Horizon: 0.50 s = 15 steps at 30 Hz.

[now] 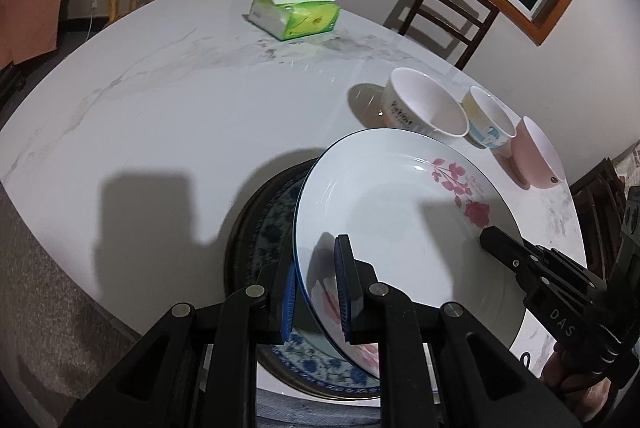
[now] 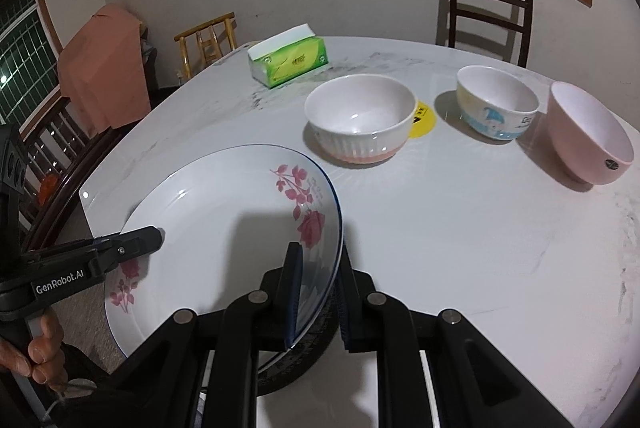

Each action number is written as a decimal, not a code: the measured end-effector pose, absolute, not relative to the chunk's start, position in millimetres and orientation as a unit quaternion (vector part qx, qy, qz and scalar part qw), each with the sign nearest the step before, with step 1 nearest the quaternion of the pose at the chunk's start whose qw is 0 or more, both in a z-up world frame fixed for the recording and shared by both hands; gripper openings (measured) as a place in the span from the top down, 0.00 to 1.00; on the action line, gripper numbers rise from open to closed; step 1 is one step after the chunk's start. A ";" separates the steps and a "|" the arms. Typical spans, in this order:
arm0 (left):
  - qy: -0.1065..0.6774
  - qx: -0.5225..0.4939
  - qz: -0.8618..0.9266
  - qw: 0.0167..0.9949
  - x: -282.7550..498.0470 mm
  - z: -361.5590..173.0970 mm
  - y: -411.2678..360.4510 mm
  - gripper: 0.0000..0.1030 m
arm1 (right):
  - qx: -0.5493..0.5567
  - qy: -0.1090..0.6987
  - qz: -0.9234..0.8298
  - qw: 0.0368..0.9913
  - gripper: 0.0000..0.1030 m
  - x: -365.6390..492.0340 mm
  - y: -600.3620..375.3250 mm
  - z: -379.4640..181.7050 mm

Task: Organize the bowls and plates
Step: 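Lift the pink-flower plate with both tools and carry it over the blue-and-white plates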

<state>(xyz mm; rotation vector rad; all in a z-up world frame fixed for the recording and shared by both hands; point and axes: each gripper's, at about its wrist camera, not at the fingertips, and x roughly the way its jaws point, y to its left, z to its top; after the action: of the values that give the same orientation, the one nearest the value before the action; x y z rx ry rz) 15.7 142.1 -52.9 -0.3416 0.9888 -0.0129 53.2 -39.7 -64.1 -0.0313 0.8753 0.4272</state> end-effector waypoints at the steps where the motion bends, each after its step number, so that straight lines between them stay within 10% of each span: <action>1: 0.473 -0.163 -0.005 0.866 15.6 -54.6 143.7 0.86 | -0.016 0.423 0.207 0.882 0.85 53.0 -38.6 -65.4; 15: 0.492 -0.170 0.011 0.854 19.4 -73.7 154.8 0.86 | -0.016 0.449 0.213 0.868 0.85 57.7 -26.0 -85.8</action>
<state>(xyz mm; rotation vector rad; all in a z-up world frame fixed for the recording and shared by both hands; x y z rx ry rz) 19.4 154.8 -73.7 -0.3570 1.0360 0.0241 57.7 -26.0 -85.8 -0.0338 0.9387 0.4459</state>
